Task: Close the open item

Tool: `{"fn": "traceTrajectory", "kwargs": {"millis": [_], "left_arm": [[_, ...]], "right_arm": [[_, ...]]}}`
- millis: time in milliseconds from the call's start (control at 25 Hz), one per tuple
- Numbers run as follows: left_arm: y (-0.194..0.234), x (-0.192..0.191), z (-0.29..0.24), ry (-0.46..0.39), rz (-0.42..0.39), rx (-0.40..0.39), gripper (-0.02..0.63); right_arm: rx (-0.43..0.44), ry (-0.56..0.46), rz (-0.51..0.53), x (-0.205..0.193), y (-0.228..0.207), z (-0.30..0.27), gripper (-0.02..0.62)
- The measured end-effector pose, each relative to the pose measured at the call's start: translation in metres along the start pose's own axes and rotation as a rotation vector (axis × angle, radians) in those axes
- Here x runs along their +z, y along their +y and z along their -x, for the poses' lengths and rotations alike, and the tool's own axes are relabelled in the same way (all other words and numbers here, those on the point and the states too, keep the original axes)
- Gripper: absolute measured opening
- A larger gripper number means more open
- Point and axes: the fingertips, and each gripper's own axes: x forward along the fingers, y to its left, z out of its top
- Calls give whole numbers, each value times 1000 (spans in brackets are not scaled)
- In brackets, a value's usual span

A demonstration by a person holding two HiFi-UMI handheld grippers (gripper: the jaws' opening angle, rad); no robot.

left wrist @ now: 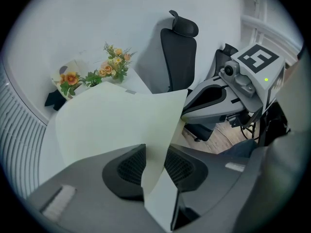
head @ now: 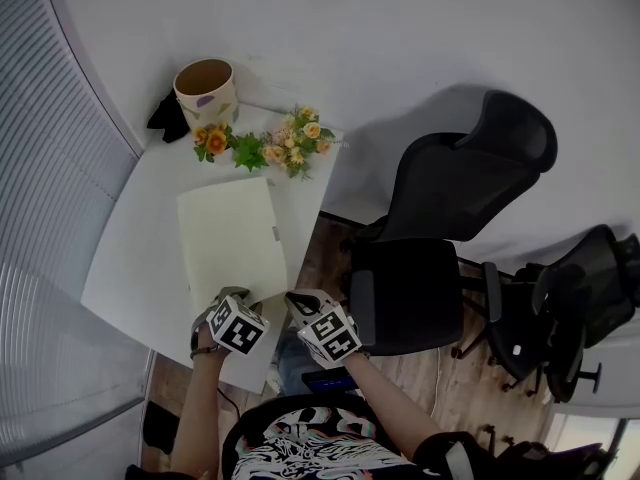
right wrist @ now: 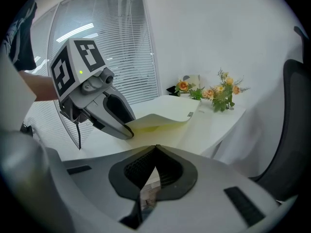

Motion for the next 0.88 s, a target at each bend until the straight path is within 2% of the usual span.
{"fn": "traceTrajectory", "kwargs": {"millis": [280,880], "left_arm": [[2,1,0,-1,1,6,109],[-1,1,0,5,2,2,109]], "right_arm": [[-3,7,32,1,0,-1,2],[11,0,27,-1,1,1,2]]}}
